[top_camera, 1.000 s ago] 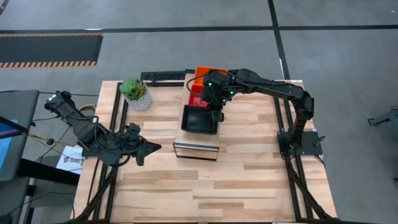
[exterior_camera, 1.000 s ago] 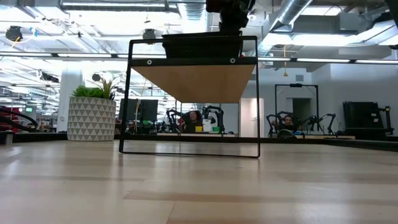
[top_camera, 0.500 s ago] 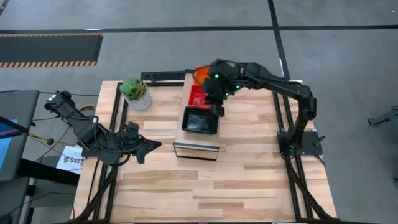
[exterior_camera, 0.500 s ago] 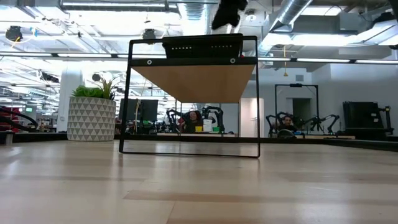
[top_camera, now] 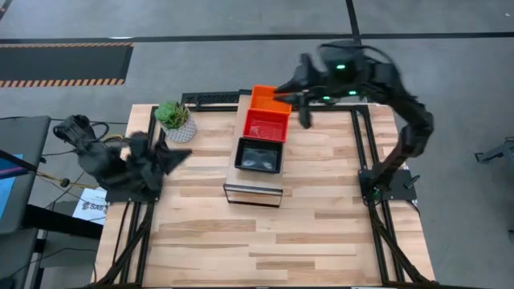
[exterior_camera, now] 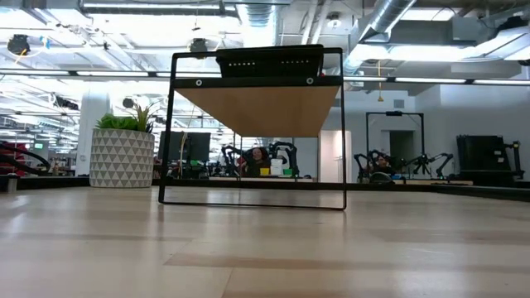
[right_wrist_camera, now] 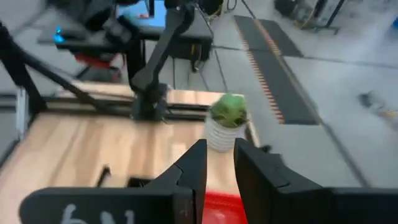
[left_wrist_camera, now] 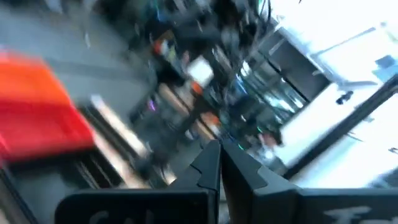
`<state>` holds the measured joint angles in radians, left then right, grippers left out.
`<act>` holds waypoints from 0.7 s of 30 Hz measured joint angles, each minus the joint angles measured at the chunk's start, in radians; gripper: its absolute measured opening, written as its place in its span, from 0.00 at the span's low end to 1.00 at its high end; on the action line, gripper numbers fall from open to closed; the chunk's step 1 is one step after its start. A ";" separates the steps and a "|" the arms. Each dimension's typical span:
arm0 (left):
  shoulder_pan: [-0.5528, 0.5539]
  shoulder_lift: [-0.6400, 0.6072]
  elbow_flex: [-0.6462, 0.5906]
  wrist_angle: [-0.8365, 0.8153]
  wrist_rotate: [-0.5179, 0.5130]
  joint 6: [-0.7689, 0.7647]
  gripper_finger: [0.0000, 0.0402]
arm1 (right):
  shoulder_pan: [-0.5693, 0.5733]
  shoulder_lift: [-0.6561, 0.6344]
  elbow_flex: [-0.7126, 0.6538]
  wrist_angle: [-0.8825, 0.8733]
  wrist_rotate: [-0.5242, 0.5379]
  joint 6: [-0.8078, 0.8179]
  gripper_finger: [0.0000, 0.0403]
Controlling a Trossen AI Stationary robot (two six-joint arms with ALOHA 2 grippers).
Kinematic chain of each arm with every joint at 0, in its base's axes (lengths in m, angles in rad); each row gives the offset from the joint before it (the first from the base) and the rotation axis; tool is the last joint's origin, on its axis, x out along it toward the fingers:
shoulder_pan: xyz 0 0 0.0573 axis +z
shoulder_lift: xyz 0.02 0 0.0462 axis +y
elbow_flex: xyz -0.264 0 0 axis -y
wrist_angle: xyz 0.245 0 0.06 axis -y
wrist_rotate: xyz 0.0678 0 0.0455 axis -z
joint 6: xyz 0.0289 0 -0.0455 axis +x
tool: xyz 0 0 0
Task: Stack baskets on shelf by color
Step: Return to Home Position
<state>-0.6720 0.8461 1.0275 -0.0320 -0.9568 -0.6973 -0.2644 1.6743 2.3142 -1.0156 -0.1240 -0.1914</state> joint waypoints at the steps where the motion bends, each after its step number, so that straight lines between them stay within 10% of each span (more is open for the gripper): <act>1: 0.000 -0.013 0.000 0.029 -0.030 0.087 0.00 | -0.001 -0.024 0.000 -0.005 0.013 -0.033 0.26; 10: 0.004 -0.130 0.000 0.001 -0.066 0.366 0.00 | -0.057 -0.176 0.000 -0.205 0.092 -0.018 0.25; 21: 0.128 -0.300 0.000 -0.180 0.331 0.385 0.00 | -0.163 -0.335 -0.237 -0.144 -0.022 0.008 0.26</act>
<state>-0.5438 0.5462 1.0275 -0.2115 -0.6253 -0.3120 -0.4274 1.3397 2.0768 -1.1599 -0.1465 -0.1837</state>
